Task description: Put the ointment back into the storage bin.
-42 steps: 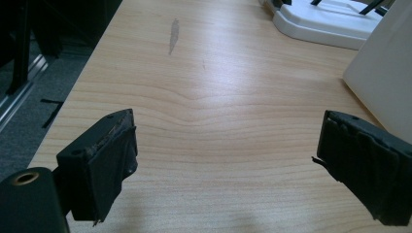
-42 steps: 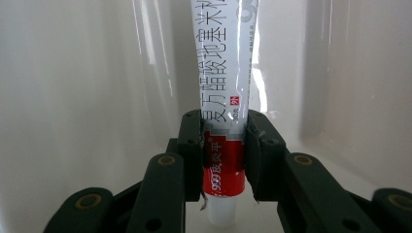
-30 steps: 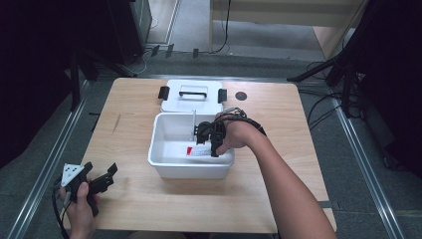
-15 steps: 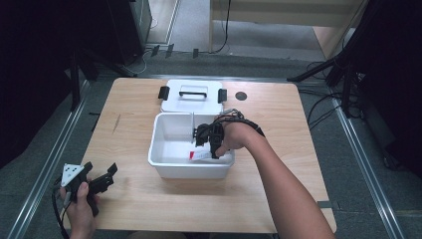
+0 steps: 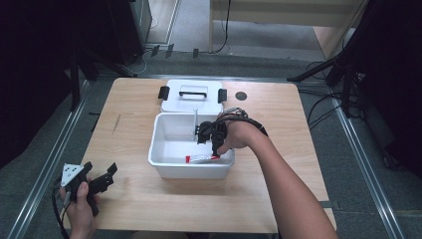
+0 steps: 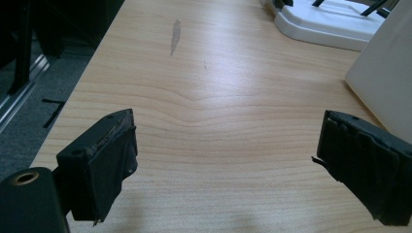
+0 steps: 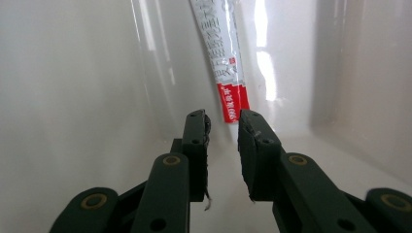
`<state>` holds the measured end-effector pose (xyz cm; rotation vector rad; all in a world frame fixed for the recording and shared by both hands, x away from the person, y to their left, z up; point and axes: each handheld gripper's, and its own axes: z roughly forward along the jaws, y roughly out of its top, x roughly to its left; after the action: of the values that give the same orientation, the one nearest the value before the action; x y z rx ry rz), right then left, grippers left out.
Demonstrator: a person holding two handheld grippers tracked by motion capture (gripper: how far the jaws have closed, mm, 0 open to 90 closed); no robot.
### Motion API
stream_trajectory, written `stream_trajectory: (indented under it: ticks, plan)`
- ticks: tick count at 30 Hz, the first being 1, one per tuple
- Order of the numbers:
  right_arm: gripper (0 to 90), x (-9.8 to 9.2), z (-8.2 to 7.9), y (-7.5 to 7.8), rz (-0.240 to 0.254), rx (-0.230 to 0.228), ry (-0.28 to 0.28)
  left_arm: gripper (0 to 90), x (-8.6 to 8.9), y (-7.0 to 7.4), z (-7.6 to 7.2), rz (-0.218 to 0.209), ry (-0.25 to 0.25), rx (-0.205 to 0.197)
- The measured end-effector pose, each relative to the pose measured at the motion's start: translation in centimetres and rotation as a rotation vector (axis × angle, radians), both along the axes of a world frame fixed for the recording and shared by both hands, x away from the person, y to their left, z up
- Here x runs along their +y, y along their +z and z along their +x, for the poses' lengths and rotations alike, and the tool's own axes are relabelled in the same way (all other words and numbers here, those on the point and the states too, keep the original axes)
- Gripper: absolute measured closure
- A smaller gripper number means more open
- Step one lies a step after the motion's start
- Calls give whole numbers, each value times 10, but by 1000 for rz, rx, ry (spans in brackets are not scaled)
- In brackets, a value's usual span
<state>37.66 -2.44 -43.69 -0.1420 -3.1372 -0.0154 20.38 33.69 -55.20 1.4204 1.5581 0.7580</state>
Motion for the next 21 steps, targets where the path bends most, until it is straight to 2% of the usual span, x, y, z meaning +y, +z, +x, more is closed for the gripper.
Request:
stream_trajectory:
  ticks: [2,4,6,9,10,15,16,17,19,21]
  plan:
    - [755,-2,0,5,35,7,-25,82,0,0,0,-2,1,-2]
    - [767,-3,-1,9,41,6,-29,82,0,0,0,-1,1,-2]
    - [788,-6,-3,17,80,5,-39,82,0,0,0,0,1,-2]
    - [793,-9,-3,22,97,0,-35,82,0,0,0,3,1,-3]
    - [792,-14,-5,28,115,-5,-50,82,0,0,0,3,1,-3]
    - [759,-24,-8,40,144,-3,-83,82,-1,0,0,9,-6,-11]
    - [748,-31,-8,45,174,-6,-95,87,-1,0,0,11,-7,-11]
    - [748,-31,-8,45,174,-6,-95,87,-1,0,0,13,-4,-11]
    - [723,-41,-8,54,208,-7,-109,147,-2,0,0,16,9,-11]
    - [707,-48,-8,59,220,-14,-123,144,-2,0,0,18,10,-11]
